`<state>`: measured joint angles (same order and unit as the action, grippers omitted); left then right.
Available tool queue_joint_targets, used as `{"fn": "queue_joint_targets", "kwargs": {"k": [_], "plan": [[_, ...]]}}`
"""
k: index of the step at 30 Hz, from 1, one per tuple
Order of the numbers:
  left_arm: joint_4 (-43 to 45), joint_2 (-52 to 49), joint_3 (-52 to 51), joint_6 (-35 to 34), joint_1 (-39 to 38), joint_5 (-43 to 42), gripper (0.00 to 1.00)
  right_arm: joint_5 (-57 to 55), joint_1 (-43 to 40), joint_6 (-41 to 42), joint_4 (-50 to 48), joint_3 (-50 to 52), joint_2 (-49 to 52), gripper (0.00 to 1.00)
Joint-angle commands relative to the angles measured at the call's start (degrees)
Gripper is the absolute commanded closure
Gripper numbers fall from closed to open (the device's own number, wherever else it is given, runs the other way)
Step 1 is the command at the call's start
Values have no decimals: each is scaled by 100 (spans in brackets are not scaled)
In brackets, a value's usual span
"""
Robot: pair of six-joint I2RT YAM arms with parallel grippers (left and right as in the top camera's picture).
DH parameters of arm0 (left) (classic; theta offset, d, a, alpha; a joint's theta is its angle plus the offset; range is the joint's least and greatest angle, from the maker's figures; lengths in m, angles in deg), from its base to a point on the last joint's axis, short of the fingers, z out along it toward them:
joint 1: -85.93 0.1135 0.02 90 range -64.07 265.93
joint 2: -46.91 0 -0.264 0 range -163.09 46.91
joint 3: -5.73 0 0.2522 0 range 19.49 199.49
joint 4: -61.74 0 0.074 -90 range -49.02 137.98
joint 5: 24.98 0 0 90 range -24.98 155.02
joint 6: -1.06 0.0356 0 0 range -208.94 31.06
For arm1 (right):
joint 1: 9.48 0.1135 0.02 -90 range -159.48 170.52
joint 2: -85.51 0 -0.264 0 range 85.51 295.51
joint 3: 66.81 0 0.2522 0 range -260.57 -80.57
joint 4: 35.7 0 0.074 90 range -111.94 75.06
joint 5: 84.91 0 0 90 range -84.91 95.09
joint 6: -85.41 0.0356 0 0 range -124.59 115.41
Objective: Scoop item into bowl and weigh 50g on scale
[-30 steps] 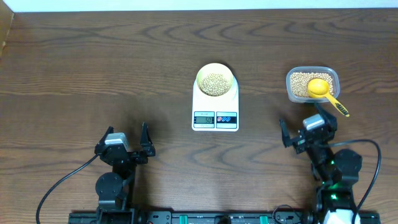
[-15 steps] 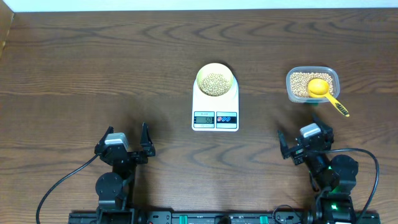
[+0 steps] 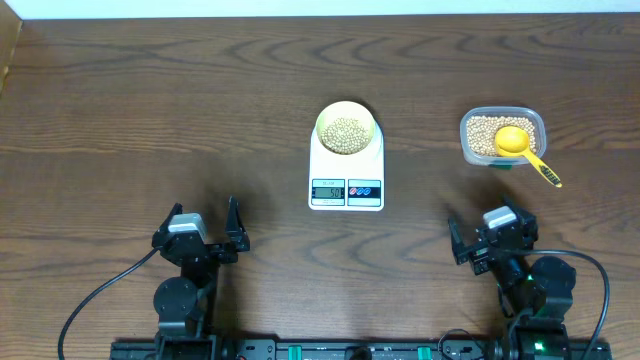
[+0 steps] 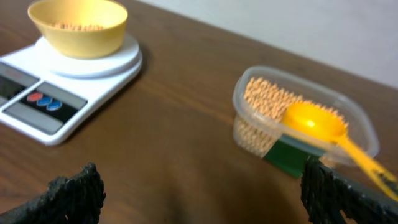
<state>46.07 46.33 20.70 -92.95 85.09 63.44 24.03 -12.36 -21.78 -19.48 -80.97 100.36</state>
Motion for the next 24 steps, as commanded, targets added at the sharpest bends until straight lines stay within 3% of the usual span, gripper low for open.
{"fn": "queue_joint_targets", "kwargs": {"k": [1,12,19,24], "plan": [[-225,35,-98,98,28,83,2,-81,31,0,44,9,-289,1],[-225,35,-98,98,28,83,2,-162,31,50,50,9,-1008,1],[-225,35,-98,98,28,83,2,-1204,31,1582,142,9,-1458,1],[-227,35,-98,98,28,83,2,-1416,33,1847,168,9,-1458,1]]}}
